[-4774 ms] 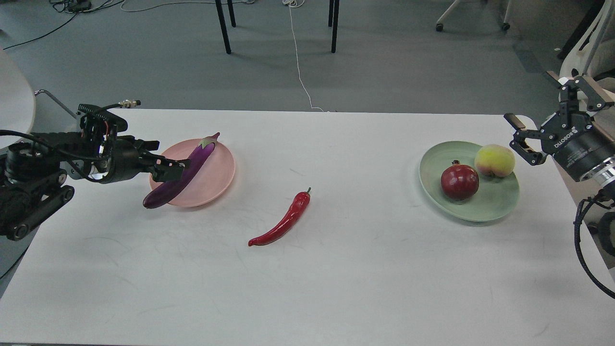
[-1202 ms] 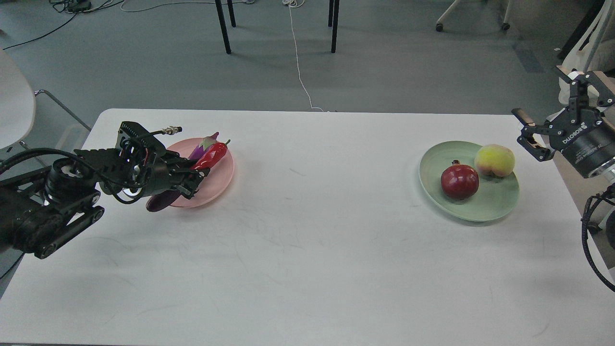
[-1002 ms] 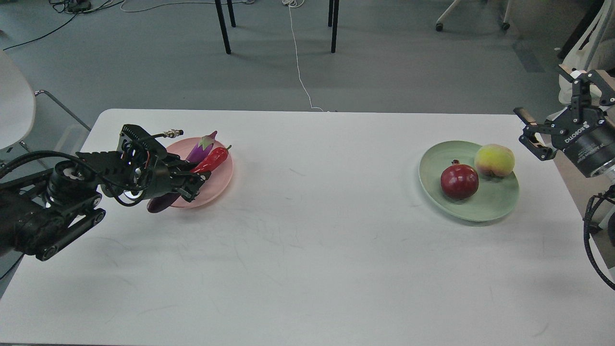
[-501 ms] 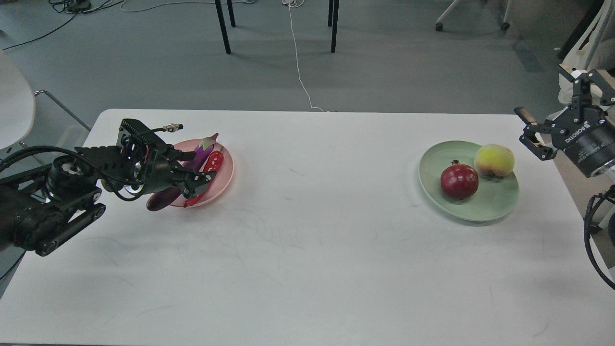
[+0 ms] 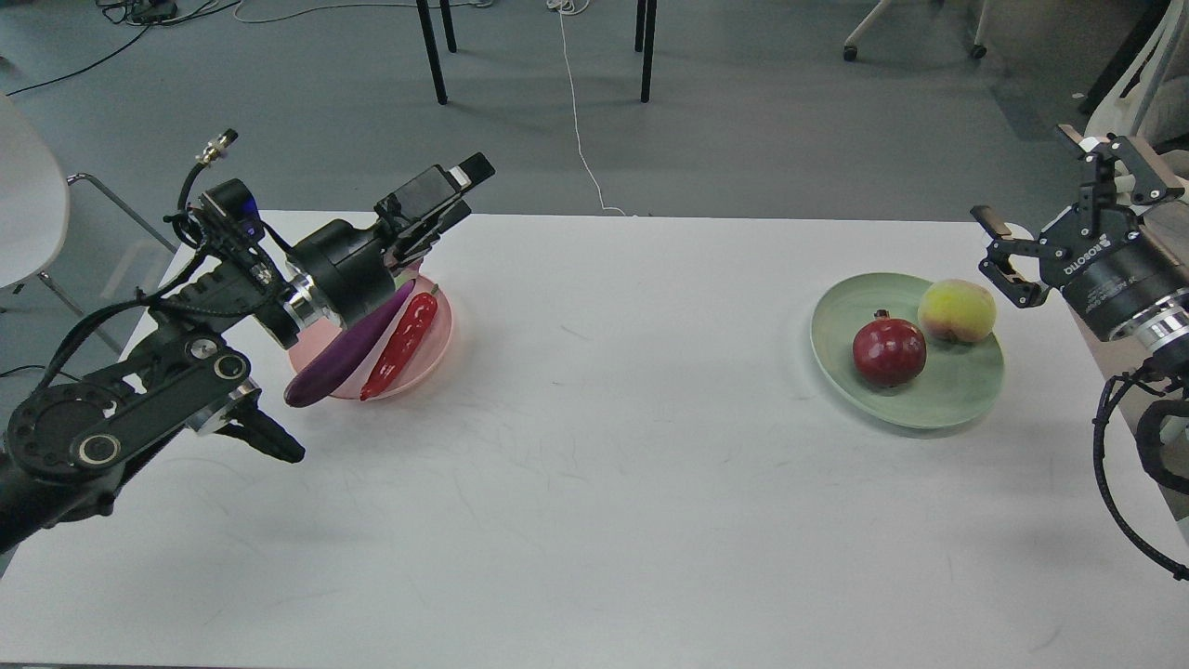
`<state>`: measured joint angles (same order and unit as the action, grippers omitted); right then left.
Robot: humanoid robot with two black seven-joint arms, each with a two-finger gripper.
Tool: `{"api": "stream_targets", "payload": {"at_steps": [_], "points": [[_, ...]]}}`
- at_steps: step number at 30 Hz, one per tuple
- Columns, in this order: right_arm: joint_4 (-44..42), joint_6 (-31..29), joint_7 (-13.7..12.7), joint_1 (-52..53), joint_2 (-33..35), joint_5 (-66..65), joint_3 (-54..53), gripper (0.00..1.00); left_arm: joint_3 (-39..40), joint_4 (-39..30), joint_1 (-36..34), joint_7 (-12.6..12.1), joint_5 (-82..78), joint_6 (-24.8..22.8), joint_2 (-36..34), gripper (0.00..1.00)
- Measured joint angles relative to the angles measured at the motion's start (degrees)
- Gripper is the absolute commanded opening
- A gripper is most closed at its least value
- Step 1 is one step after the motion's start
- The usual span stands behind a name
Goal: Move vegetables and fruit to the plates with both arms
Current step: 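Open the left gripper and lift it away from the plate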
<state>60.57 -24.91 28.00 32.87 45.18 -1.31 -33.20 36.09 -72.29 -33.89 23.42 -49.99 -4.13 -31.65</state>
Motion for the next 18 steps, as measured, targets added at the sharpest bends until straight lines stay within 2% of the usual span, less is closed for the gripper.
{"api": "stream_targets", "payload": {"at_steps": [4, 7, 10, 14, 18], "points": [[-0.1, 2.1, 0.0, 0.4, -2.3, 0.0, 0.1, 0.98, 9.0, 2.6, 4.6, -0.6, 5.9, -0.2, 3.4, 0.98], [0.2, 2.7, 0.0, 1.2, -4.2, 0.1, 0.1, 0.98, 13.4, 6.2, 5.6, -0.8, 13.1, -1.1, 6.9, 0.98], [0.1, 2.7, 0.0, 1.4, -6.9, 0.1, 0.0, 0.98, 15.7, 8.9, 5.9, -1.4, 17.5, -3.1, 9.1, 0.98], [-0.2, 2.8, 0.0, 1.5, -7.7, -0.1, 0.0, 0.98, 18.2, 10.3, 6.9, -2.7, 18.5, -8.5, 10.9, 0.98], [-0.2, 2.7, 0.0, 1.3, -7.8, -0.1, 0.0, 0.99, 19.2, 10.4, 7.6, -3.4, 18.6, -10.5, 11.6, 0.98]]}}
